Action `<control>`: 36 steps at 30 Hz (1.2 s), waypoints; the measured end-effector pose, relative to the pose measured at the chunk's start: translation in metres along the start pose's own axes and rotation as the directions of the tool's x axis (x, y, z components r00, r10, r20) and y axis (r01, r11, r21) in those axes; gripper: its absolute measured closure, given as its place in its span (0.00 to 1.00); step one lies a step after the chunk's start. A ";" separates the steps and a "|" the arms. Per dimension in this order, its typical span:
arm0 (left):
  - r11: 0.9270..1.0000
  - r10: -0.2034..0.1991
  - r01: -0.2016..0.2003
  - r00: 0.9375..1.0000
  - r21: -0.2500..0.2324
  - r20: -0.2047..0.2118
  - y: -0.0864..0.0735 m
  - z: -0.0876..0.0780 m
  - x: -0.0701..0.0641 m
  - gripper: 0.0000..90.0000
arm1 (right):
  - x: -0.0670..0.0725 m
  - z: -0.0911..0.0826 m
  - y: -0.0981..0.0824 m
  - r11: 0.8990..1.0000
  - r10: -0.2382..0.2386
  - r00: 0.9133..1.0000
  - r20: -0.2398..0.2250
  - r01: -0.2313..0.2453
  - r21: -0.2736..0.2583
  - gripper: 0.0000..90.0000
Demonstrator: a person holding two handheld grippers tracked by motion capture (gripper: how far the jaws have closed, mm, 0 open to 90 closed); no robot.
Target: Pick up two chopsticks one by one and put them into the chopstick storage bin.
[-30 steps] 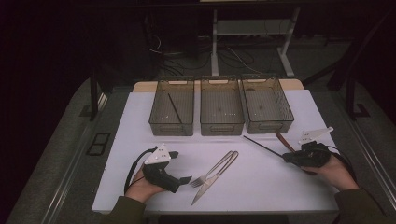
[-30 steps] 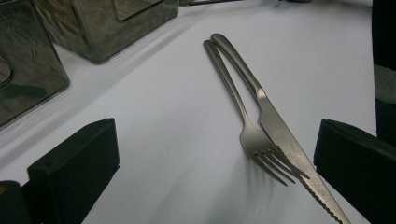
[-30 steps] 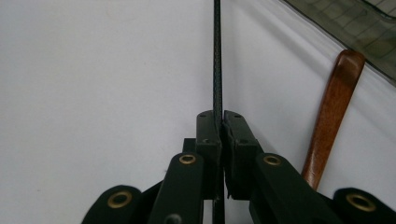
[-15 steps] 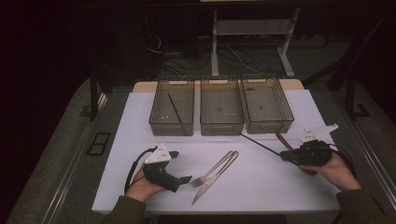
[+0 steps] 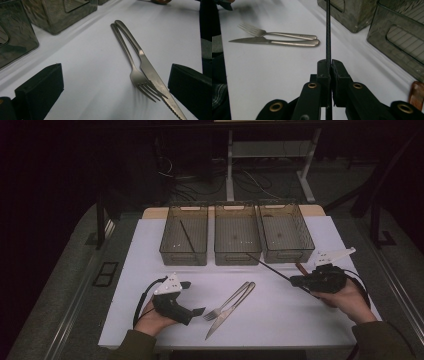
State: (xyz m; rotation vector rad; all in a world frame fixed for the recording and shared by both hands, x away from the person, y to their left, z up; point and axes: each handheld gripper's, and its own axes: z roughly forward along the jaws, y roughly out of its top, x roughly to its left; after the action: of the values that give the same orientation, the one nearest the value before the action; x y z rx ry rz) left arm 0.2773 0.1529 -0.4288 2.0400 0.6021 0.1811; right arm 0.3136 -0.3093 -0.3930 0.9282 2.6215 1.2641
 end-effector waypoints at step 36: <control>1.000 -0.010 0.010 1.000 -0.016 -0.006 0.000 0.003 0.005 0.00 | 0.018 0.053 0.074 0.999 0.049 0.997 0.051 -0.048 -0.011 0.94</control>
State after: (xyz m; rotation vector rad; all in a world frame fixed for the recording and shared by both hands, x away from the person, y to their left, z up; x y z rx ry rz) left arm 0.2824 0.1528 -0.4306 2.0212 0.6124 0.1862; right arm 0.3519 -0.2279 -0.3701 1.0148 2.5670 1.2446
